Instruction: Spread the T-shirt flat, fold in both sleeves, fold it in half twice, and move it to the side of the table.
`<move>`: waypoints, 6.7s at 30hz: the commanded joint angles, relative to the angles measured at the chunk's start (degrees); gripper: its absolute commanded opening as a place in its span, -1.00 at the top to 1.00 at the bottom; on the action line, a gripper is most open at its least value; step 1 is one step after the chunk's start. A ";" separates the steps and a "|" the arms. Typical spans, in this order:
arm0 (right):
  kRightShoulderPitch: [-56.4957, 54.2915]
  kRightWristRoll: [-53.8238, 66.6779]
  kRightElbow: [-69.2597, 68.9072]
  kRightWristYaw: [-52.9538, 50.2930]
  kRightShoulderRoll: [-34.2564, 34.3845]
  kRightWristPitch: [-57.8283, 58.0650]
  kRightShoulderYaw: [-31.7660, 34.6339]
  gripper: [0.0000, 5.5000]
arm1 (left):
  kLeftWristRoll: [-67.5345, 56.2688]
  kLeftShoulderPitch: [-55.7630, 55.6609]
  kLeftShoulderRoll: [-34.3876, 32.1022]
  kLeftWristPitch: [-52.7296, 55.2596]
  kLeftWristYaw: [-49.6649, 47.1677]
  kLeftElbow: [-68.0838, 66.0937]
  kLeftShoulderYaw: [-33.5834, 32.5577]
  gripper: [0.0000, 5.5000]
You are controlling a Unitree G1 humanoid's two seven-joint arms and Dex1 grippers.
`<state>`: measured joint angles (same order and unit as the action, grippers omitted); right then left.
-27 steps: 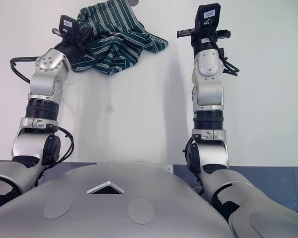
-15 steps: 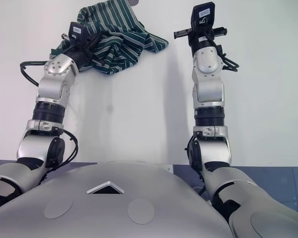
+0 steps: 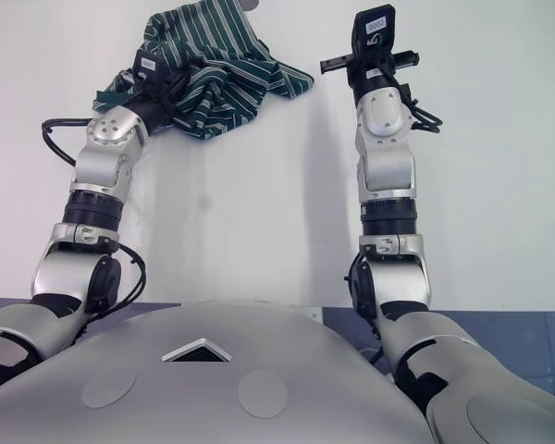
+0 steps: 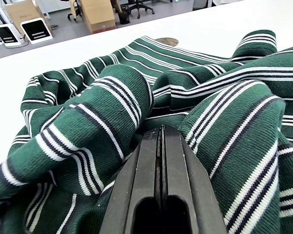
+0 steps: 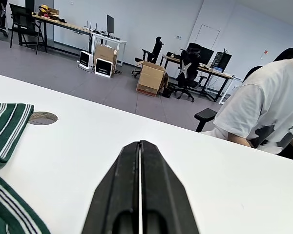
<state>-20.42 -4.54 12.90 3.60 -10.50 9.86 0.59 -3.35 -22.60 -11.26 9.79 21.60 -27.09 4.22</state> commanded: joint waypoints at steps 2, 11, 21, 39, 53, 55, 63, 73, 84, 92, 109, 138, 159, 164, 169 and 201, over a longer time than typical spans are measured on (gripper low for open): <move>-1.31 0.20 0.58 -0.03 0.54 0.14 -0.12 1.00 | 0.57 -0.58 0.47 2.37 0.45 -1.37 0.64 0.99; -1.66 6.47 -1.63 21.89 -3.64 3.88 -6.88 1.00 | -1.75 6.54 -3.90 20.64 23.65 16.50 18.60 0.99; 4.77 28.77 -20.05 50.09 -14.80 31.41 -9.76 0.30 | -10.66 0.84 -8.38 14.91 20.27 25.90 -0.48 1.00; 3.07 29.03 -14.00 44.30 -13.71 40.47 -10.91 0.75 | -1.97 1.75 -25.07 2.07 30.27 17.26 2.25 1.00; 1.34 29.14 -12.80 43.42 -13.86 42.61 -11.79 0.33 | 4.04 -3.01 -25.73 -8.40 34.82 3.32 6.88 0.61; 1.98 29.39 -13.40 44.31 -14.30 43.45 -13.05 0.33 | 4.44 -3.38 -25.36 -9.32 34.77 2.35 7.10 0.61; 0.78 33.02 -18.71 45.14 -14.53 45.18 -10.46 0.91 | 5.20 -2.87 -25.41 -11.91 34.60 0.30 7.03 0.60; 0.65 36.68 -26.45 47.57 -19.35 45.90 -8.90 0.99 | 5.23 -4.20 -24.77 -13.12 37.01 -2.90 7.67 0.60; 0.57 35.10 -24.15 46.90 -18.97 44.05 -10.57 1.00 | 6.51 -8.18 -19.54 -19.30 37.76 -14.45 9.34 1.00; -17.14 30.35 -11.28 44.79 -24.60 33.76 -0.92 1.00 | -3.93 -24.28 -18.19 -11.27 35.34 -17.79 -2.34 1.00; -74.39 -10.65 64.37 7.62 -17.52 -17.05 -12.28 1.00 | 8.03 -70.73 -12.82 -12.26 -7.62 -51.20 -7.13 1.00; 25.82 12.66 -54.10 55.08 -43.24 36.97 -10.84 0.57 | -9.87 35.37 -45.35 34.56 46.10 67.99 -1.68 0.73; 0.55 -0.64 4.57 41.34 -23.29 17.66 -24.78 0.99 | 4.10 16.49 -32.77 16.63 26.71 26.14 11.29 1.00; 10.22 4.99 -20.24 47.29 -31.08 27.43 -21.83 0.99 | 2.32 23.07 -36.82 20.27 27.31 33.91 7.36 1.00; 0.41 14.95 -18.65 46.13 -24.86 32.98 -11.19 0.99 | -1.14 20.24 -35.15 19.96 28.65 35.97 5.53 1.00; -32.84 -18.04 61.22 24.61 -13.46 -16.14 -26.62 0.99 | 2.09 5.27 -16.88 22.08 34.30 26.87 32.18 1.00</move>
<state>-52.05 -19.12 70.21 34.49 -21.96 -5.58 -25.24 -3.85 -19.99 -25.97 29.61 55.71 2.22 34.23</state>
